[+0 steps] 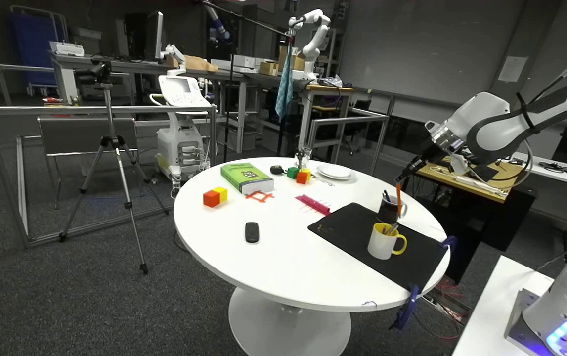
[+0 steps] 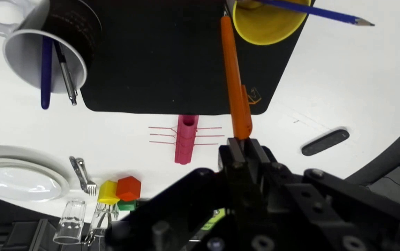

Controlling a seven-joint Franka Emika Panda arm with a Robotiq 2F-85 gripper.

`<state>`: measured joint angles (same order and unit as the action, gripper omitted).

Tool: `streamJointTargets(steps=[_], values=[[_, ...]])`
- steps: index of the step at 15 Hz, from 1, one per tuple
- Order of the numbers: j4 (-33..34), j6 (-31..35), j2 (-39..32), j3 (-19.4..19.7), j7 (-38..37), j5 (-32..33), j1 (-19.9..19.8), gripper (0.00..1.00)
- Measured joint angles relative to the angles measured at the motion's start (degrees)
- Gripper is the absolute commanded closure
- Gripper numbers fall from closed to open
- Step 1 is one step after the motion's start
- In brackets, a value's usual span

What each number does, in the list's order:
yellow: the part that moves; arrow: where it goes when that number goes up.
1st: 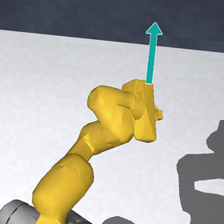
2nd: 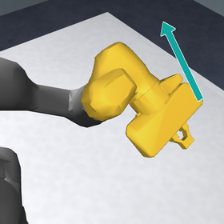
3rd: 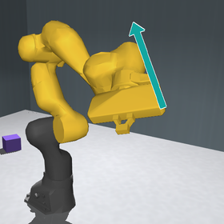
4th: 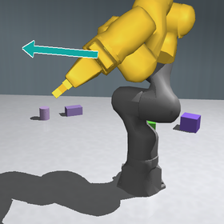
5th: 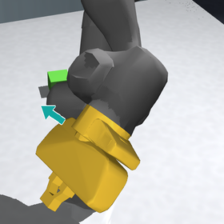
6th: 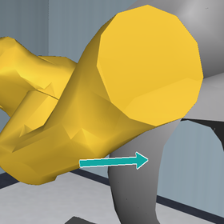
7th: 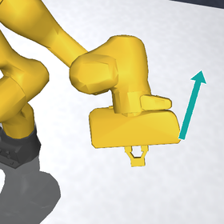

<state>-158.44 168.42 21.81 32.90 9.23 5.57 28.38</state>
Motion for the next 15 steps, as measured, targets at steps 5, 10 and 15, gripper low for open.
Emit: streamJointTargets(steps=[5, 10, 15], values=[[1.4, -1.7, -2.5, 6.5, 4.3, -2.6, 6.9, 0.98], [3.5, -1.7, -4.3, 10.1, 5.5, -3.8, 12.6, 0.98], [5.0, -1.7, -4.9, 12.9, 5.8, -4.2, 16.8, 0.98]])
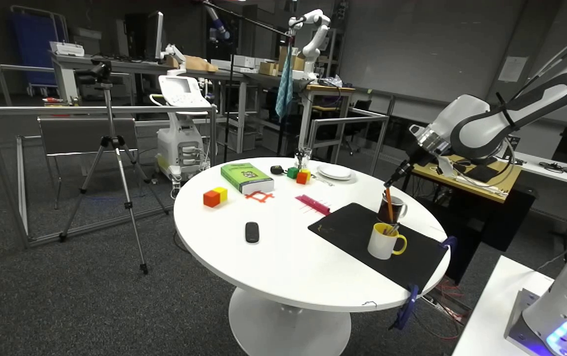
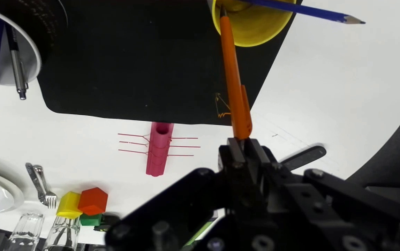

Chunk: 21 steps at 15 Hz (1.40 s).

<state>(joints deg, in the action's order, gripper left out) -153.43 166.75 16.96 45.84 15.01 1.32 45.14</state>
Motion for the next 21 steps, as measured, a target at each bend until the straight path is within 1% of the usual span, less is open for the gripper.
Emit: streamJointTargets(steps=[5, 16, 21], values=[[1.4, 0.0, -0.7, 5.5, 2.9, -3.1, 6.7, 0.98], [3.4, -0.2, -6.2, 20.7, 10.7, -11.1, 24.6, 0.98], [3.4, -1.4, -7.9, 27.8, 13.5, -12.7, 32.1, 0.98]])
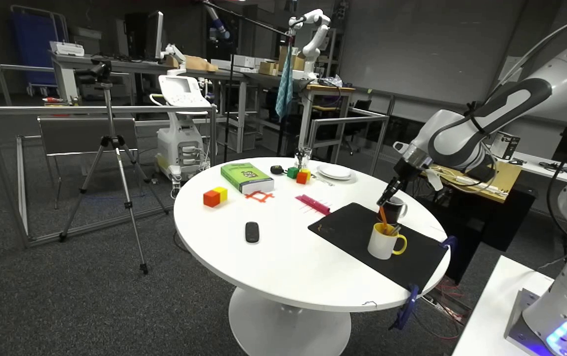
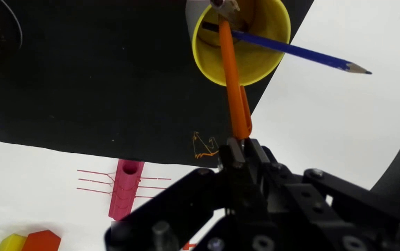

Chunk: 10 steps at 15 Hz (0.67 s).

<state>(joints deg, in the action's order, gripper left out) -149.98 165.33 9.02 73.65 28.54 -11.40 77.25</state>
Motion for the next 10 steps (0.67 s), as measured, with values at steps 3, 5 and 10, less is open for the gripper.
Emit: streamJointTargets(steps=[3, 5, 10], values=[[0.1, -1.3, -0.8, 3.8, 0.6, -0.1, 3.8, 0.58], [0.1, -1.7, -1.0, 6.1, 0.7, -0.1, 6.2, 0.42], [0.8, -1.1, -1.0, 10.7, 0.7, -0.1, 10.3, 0.05]])
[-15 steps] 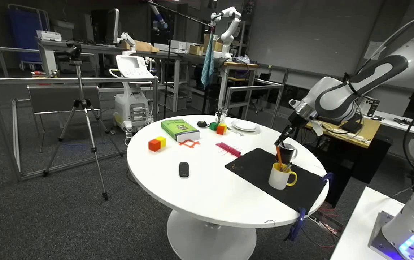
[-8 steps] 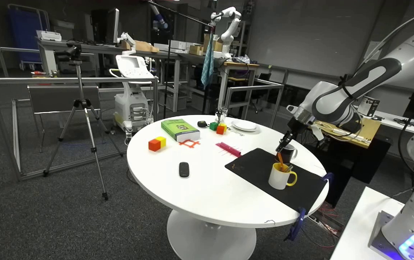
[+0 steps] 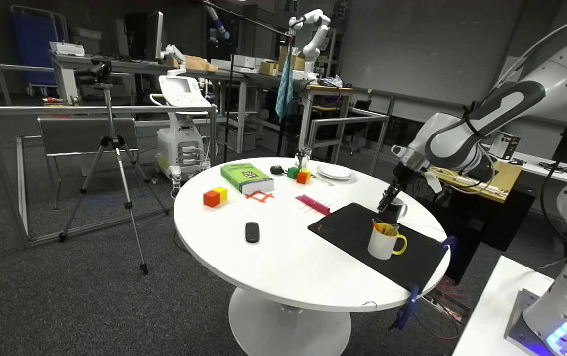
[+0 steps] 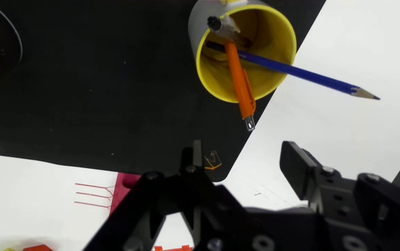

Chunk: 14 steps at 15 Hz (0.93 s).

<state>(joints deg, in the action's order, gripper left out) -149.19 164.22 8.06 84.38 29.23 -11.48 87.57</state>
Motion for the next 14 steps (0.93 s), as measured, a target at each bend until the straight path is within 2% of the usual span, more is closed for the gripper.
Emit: streamJointTargets(steps=[2, 6, 14], values=[[0.6, 1.8, 0.0, 1.0, 0.0, 0.0, 0.3, 0.0], [1.6, 6.1, 0.0, 3.0, 0.0, 0.0, 0.3, 0.0], [3.6, 6.3, -0.3, 10.3, 0.0, 1.8, 0.0, 0.0]])
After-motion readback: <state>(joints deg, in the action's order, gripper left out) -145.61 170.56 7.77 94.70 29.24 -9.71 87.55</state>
